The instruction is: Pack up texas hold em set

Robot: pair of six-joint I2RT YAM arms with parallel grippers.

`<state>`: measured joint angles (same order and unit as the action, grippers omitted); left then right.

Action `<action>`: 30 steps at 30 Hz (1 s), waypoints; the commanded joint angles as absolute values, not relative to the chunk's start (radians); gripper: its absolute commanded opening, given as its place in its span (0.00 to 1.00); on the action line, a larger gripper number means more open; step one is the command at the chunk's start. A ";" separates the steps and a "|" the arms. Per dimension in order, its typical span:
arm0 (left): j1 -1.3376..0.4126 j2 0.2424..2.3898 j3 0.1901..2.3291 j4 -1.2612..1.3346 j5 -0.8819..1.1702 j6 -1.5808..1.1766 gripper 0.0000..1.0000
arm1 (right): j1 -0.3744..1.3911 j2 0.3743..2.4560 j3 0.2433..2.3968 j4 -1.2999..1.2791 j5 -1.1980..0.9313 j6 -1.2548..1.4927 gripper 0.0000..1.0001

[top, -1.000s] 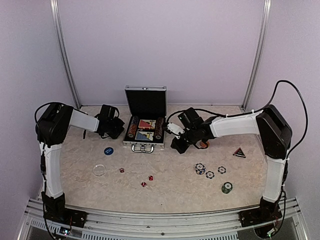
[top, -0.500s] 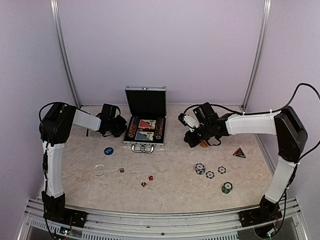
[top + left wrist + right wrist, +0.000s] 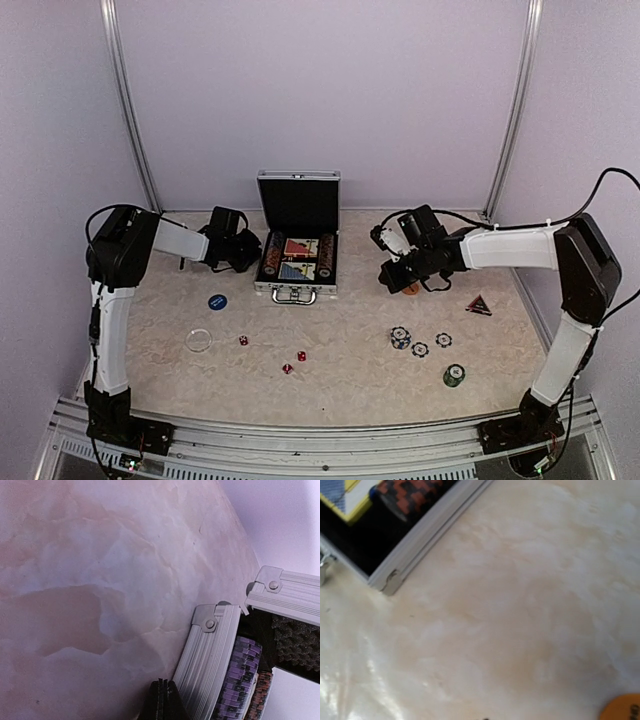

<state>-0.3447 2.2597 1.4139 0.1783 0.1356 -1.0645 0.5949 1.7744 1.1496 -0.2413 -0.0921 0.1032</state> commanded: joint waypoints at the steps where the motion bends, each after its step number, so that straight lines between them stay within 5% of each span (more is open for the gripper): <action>1: -0.408 2.307 1.442 0.168 0.227 -1.034 0.00 | 0.567 1.741 1.138 -0.234 -0.109 0.127 0.00; 30: -0.536 2.347 1.519 0.153 0.225 -1.036 0.00 | 0.425 1.941 1.316 -0.241 -0.146 0.215 0.00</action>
<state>-0.4805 2.3070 1.4982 0.1455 0.1493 -1.0389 0.4587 1.8896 1.2541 -0.2405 -0.1249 0.1963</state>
